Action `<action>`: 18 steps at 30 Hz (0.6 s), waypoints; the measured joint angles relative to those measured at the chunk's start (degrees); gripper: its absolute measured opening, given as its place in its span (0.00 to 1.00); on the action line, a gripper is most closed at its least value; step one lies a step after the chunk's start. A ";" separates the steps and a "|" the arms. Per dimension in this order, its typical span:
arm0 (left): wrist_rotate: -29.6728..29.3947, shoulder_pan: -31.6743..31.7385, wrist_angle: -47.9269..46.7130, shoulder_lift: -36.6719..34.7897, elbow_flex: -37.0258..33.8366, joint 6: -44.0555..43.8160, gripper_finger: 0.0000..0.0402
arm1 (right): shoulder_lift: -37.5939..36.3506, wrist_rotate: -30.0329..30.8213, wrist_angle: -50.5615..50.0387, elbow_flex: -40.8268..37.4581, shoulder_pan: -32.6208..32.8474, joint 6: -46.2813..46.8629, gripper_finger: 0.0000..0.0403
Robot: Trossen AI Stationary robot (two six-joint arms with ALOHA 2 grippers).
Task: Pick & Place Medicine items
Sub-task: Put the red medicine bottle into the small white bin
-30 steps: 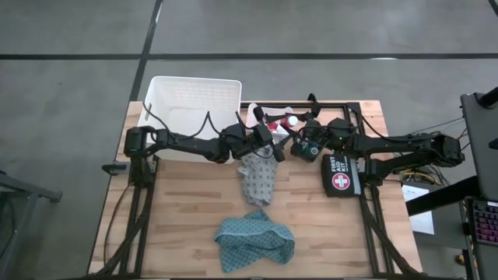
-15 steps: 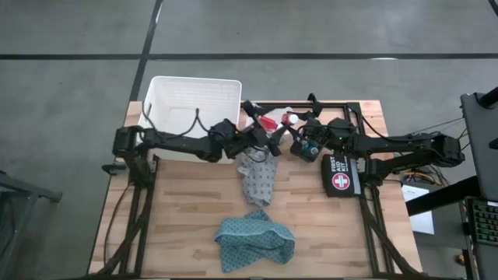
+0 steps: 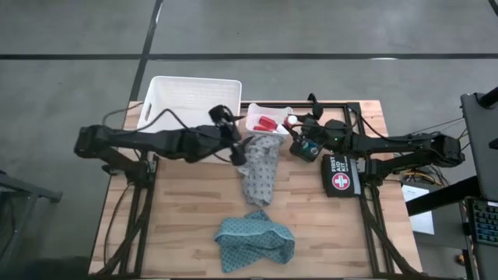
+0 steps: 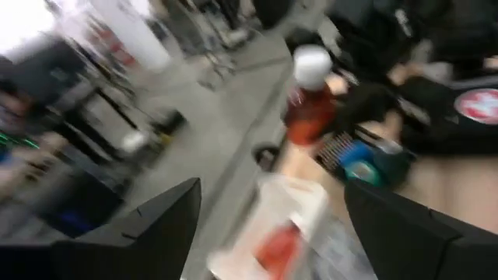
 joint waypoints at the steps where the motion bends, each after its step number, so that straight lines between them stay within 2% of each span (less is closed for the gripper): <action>1: 1.54 0.00 -2.21 -1.37 -0.96 -2.48 0.80 | 0.00 -0.02 0.00 0.00 -0.13 0.75 0.45; 5: 4.08 -0.11 -3.37 -6.90 -7.41 -7.03 0.80 | 0.00 -0.04 0.12 0.00 -1.00 1.18 0.45; 14: 5.75 -0.26 12.67 -21.32 -28.20 -5.58 0.80 | 0.00 -0.90 0.84 0.00 -3.98 -0.18 0.45; 18: 8.23 -0.26 15.23 -27.77 -34.27 -5.76 0.80 | 0.00 -1.00 1.16 0.00 -5.43 -2.03 0.45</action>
